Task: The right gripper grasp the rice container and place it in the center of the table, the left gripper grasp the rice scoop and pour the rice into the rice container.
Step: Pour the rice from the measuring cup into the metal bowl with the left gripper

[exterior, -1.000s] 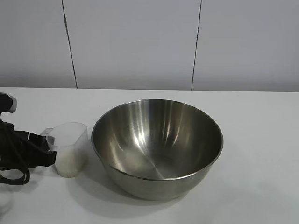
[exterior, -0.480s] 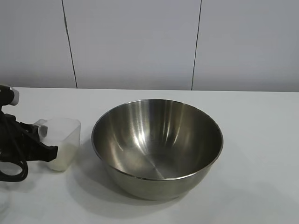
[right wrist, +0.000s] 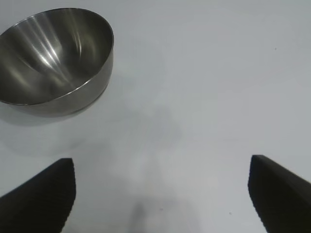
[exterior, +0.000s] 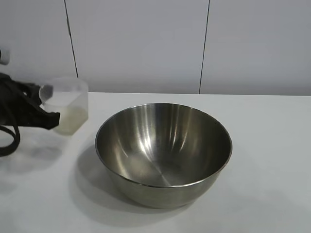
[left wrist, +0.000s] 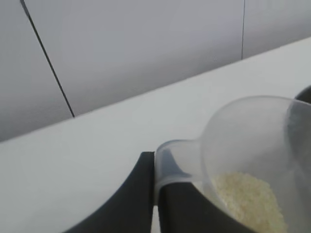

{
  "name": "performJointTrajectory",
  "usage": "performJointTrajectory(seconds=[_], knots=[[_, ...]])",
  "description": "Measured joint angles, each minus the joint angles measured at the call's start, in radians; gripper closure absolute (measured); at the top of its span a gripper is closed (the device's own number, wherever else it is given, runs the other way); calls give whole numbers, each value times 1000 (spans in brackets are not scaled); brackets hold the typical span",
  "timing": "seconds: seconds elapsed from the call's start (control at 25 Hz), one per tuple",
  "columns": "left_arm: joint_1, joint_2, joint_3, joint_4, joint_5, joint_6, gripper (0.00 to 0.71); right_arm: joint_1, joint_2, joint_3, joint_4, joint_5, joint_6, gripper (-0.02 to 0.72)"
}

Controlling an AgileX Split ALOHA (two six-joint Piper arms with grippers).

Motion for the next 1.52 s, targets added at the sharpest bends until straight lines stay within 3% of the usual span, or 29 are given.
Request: performJointTrajectory(seconds=[0.12,0.36,0.52,0.88,1.08,1.32,1.52], knots=[[-22,-90,-70,0,195,79,704,0,0,0,0,0,0,42],[-120,-157,-266,-82,576,311,704,0,0,0,0,0,0,42],[-185,-157,-381,-187,738,498,704,0,0,0,0,0,0,42],[-332,-64,-544,-263,811,912,704,0,0,0,3,0,0,42],[-382,22,-591,-253,812,1218,704,0,0,0,3,-2,0,42],[-388,96,-593,-66,796,1695,704,0,0,0,3,-2,0,42],[-388,110,-593,155,752,1887,704,0,0,0,3,-2,0,42]])
